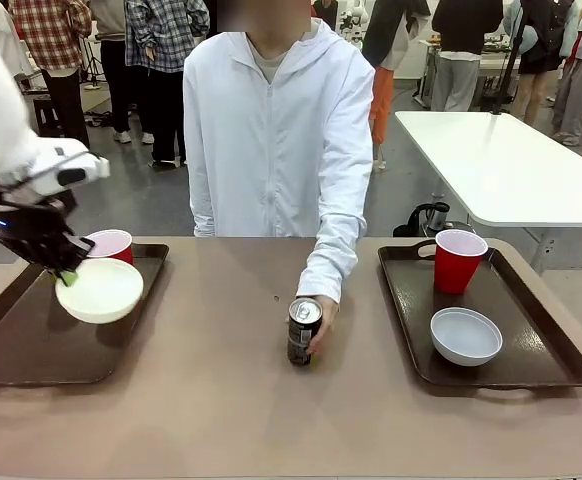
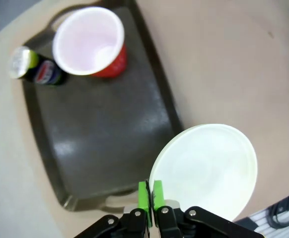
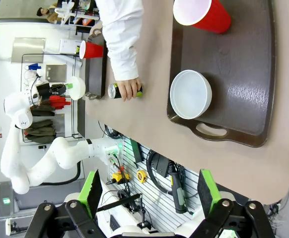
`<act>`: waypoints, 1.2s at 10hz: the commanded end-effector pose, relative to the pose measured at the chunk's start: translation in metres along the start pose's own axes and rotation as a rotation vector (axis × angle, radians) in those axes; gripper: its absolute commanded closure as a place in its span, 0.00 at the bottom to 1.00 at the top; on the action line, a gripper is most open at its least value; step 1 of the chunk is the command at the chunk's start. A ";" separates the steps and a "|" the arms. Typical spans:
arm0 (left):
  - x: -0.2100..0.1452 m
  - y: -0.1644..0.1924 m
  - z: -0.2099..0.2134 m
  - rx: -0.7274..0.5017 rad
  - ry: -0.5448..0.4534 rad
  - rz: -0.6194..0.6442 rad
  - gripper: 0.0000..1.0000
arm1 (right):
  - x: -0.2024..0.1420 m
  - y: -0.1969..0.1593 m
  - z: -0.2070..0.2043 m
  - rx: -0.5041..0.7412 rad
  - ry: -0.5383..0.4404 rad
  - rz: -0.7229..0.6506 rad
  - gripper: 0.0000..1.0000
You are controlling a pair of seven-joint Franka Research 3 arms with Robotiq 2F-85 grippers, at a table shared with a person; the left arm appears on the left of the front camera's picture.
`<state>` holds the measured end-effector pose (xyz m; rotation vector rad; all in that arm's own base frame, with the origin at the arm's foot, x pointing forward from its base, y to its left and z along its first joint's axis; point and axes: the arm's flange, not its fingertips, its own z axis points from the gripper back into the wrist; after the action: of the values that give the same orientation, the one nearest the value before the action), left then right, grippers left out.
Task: Prepare tableware on both trays.
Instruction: Pick up a Picnic Bowl from the table and place it on a Handle tray.
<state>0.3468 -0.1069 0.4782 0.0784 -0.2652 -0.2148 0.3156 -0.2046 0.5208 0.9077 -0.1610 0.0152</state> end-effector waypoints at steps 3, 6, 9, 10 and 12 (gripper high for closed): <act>0.008 0.082 -0.015 -0.043 -0.002 0.101 1.00 | 0.000 0.002 0.001 0.018 -0.009 0.006 0.00; 0.007 0.112 -0.030 -0.075 0.049 0.129 1.00 | 0.000 0.002 0.001 0.018 -0.009 0.006 0.00; -0.002 0.122 -0.065 -0.112 0.094 0.124 1.00 | 0.000 0.002 0.001 0.018 -0.009 0.006 0.00; -0.006 0.123 -0.077 -0.132 0.092 0.132 1.00 | 0.000 0.002 0.001 0.018 -0.009 0.006 0.00; -0.012 0.122 -0.097 -0.140 0.110 0.129 1.00 | 0.000 0.002 0.001 0.018 -0.009 0.006 0.00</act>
<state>0.3907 0.0142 0.4084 -0.0434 -0.1303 -0.0797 0.3154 -0.2048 0.5209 0.9071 -0.1613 0.0143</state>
